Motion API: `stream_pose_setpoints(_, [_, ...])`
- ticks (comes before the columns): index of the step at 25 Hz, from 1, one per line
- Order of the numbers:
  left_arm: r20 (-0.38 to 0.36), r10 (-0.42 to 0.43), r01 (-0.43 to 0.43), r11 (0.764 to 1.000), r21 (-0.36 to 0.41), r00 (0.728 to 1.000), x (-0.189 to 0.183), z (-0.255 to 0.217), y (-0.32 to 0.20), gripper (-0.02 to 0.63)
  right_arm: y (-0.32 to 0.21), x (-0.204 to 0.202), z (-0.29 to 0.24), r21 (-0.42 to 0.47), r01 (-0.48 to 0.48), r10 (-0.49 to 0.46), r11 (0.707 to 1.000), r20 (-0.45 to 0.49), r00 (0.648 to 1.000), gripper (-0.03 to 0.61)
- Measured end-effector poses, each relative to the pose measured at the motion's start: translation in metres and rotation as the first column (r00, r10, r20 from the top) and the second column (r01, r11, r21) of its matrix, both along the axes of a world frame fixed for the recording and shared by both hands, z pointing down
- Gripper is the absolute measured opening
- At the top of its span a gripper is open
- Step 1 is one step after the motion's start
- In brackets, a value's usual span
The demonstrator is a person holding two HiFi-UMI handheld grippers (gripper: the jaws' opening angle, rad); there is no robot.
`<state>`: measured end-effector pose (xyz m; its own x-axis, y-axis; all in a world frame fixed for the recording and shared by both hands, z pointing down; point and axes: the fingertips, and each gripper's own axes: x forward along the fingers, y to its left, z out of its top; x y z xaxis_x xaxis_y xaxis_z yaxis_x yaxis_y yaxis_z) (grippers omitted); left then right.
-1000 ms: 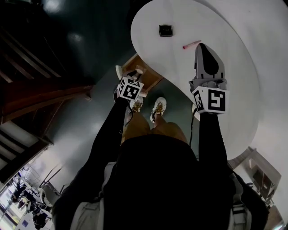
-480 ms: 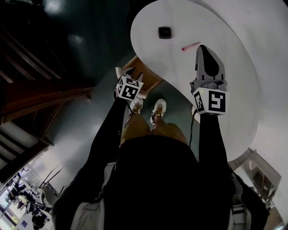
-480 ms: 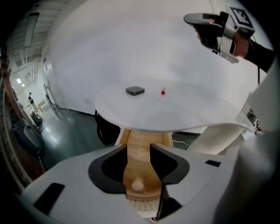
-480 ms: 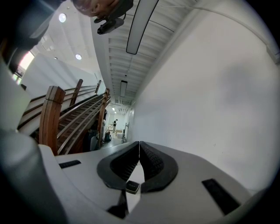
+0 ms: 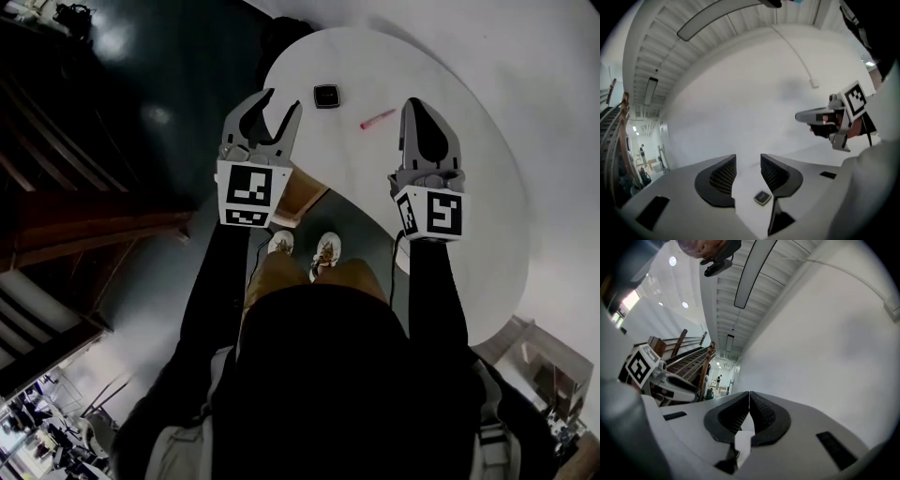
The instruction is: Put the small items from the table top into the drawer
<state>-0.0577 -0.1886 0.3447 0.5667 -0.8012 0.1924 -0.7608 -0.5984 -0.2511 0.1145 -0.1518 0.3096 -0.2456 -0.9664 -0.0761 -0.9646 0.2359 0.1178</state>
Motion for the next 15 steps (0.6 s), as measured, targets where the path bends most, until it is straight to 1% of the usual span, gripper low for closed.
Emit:
stream_pose_setpoints(1, [-0.025,0.007,-0.005,0.998,0.064,1.000,0.004,-0.028,0.003,0.173,0.000,0.001,-0.004,0.010,-0.003,0.003,1.000,0.001,1.000,0.028])
stream_pose_setpoints(3, [-0.077,0.018,-0.003,0.983,0.184,0.997,0.009,-0.076,0.011,0.175,0.000,0.005,-0.012,0.026,-0.011,0.011,1.000,0.003,1.000,0.028])
stream_pose_setpoints(4, [-0.091,0.027,-0.006,0.976,0.220,0.995,0.011,-0.091,0.013,0.174,0.000,0.006,-0.015,0.031,-0.016,0.016,0.999,0.005,1.000,0.028])
stream_pose_setpoints(5, [-0.097,0.037,-0.013,0.972,0.235,0.995,0.014,-0.098,0.014,0.173,-0.001,0.008,-0.016,0.035,-0.021,0.021,0.999,0.006,1.000,0.028])
stream_pose_setpoints(7, [-0.104,0.056,-0.031,0.973,0.230,0.993,0.018,-0.100,0.014,0.173,-0.001,0.010,-0.018,0.039,-0.031,0.031,0.999,0.008,0.999,0.028])
stream_pose_setpoints(10, [-0.107,0.074,-0.052,0.979,0.197,0.991,0.023,-0.090,0.010,0.174,-0.004,0.012,-0.018,0.036,-0.043,0.042,0.998,0.011,0.999,0.028])
stream_pose_setpoints(12, [-0.090,0.097,-0.081,0.983,0.166,0.991,0.029,-0.075,0.004,0.173,-0.006,0.015,-0.015,0.028,-0.053,0.052,0.998,0.013,0.999,0.028])
stream_pose_setpoints(15, [-0.046,0.152,-0.146,0.983,0.110,0.987,0.040,-0.045,-0.014,0.173,-0.011,0.020,-0.009,0.011,-0.072,0.071,0.997,0.020,0.997,0.027])
